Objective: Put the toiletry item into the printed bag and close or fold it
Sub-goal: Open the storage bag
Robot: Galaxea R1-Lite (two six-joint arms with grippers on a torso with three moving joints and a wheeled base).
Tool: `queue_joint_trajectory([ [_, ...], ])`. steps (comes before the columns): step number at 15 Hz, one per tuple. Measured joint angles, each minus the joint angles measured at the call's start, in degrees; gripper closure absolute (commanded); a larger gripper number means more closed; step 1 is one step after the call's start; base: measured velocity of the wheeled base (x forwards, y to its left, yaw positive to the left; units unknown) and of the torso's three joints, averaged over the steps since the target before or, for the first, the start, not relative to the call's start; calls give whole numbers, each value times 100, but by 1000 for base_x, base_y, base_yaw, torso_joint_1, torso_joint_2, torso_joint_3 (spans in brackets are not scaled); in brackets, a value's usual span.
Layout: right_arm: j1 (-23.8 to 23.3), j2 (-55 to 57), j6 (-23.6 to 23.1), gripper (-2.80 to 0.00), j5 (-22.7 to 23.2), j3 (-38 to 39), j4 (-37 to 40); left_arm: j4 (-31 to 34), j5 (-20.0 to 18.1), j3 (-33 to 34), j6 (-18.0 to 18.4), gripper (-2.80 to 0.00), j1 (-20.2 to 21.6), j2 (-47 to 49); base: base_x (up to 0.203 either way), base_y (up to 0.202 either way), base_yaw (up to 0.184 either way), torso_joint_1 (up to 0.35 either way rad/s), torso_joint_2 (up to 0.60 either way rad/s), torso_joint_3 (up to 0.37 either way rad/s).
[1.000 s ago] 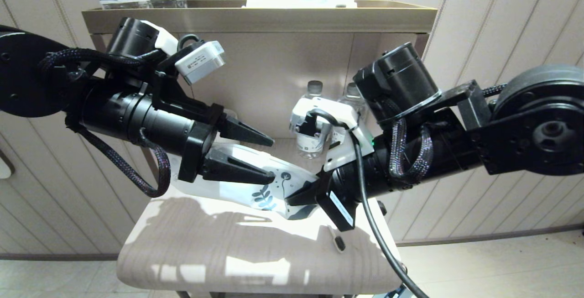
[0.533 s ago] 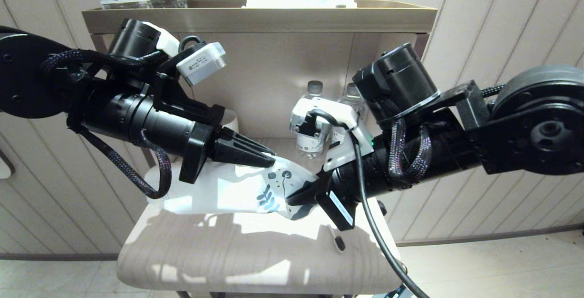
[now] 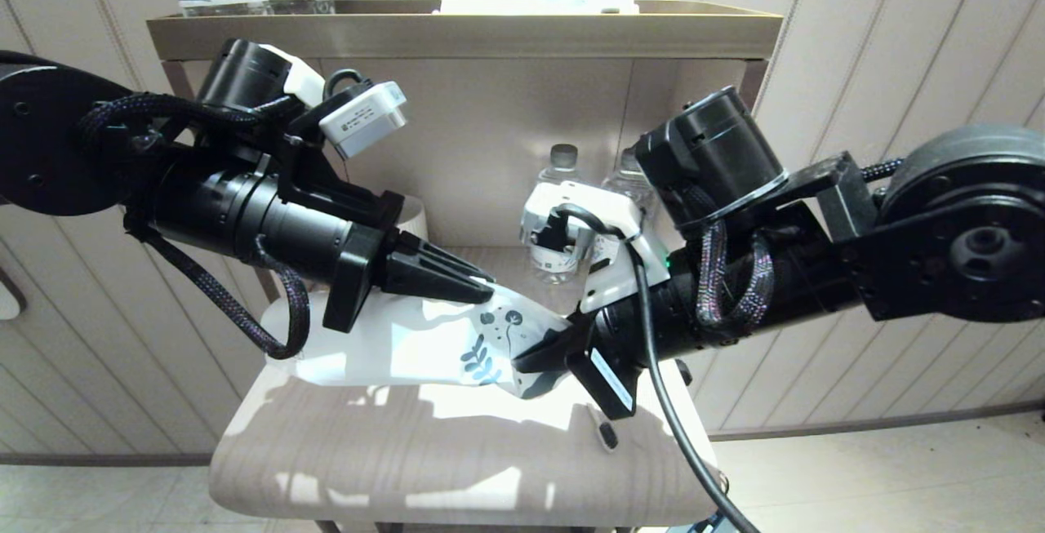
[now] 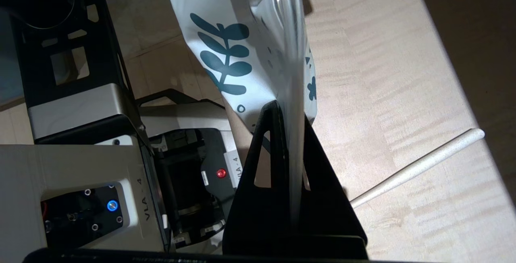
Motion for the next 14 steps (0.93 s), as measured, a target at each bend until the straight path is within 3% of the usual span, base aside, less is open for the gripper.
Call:
queue_joint_trajectory([
  [14, -223, -635, 2, 0, -27, 655, 32, 45, 61, 179, 56, 0, 372, -207, 0, 0, 0, 0, 0, 0],
])
